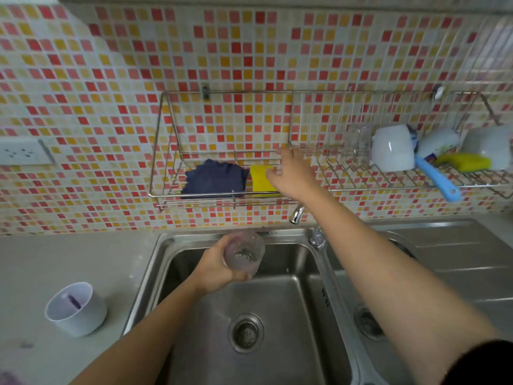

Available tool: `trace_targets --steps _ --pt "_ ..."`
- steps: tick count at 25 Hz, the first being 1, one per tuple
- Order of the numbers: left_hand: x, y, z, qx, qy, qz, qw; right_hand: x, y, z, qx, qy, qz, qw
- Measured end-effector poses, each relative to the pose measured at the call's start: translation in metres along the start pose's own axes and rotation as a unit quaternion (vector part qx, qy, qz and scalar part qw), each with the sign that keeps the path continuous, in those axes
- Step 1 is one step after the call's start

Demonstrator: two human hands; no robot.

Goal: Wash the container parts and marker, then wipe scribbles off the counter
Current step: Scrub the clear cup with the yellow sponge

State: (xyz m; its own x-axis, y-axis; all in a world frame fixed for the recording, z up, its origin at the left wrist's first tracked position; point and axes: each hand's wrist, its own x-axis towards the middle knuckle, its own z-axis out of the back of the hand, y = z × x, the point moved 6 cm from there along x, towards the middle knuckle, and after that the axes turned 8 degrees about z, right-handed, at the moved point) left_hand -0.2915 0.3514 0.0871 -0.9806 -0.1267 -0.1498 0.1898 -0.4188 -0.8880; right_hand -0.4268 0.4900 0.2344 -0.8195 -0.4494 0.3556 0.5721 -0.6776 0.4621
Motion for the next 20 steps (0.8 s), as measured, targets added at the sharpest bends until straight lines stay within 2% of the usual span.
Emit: trace_targets --steps 2,4,6,7,9,11,13,16,18,20 --pt "-0.007 0.001 0.01 0.025 0.007 -0.011 1.0 0.02 0.001 -0.03 -0.033 0.126 -0.06 0.99" --pt "-0.013 0.003 0.022 0.033 0.009 -0.015 0.999 0.028 -0.002 -0.052 -0.029 0.196 -0.111 0.974" --pt "-0.017 0.005 0.032 0.037 0.011 -0.021 0.999 0.031 -0.005 -0.059 -0.02 0.209 -0.145 0.967" --pt "-0.02 0.004 0.036 0.039 0.009 -0.025 0.999 0.032 -0.004 -0.056 -0.031 0.185 -0.143 0.972" --pt "-0.021 0.005 0.044 0.045 -0.003 -0.034 0.998 0.03 0.004 -0.034 -0.024 0.089 -0.1 0.991" --pt "-0.021 0.008 0.051 0.057 -0.009 -0.05 0.997 0.008 0.027 -0.006 0.012 0.004 -0.001 1.0" --pt "-0.02 0.014 0.057 0.074 -0.003 -0.056 0.996 -0.037 0.056 0.013 0.015 -0.012 0.12 0.993" --pt "-0.023 0.02 0.057 0.123 0.02 -0.064 0.99 -0.116 0.069 -0.009 -0.024 0.097 0.217 0.971" --pt "-0.027 0.022 0.051 0.157 0.03 -0.066 0.985 -0.151 0.06 -0.039 -0.065 0.177 0.232 0.954" --pt "-0.03 0.025 0.042 0.175 0.044 -0.073 0.981 -0.165 0.052 -0.062 -0.087 0.214 0.231 0.945"
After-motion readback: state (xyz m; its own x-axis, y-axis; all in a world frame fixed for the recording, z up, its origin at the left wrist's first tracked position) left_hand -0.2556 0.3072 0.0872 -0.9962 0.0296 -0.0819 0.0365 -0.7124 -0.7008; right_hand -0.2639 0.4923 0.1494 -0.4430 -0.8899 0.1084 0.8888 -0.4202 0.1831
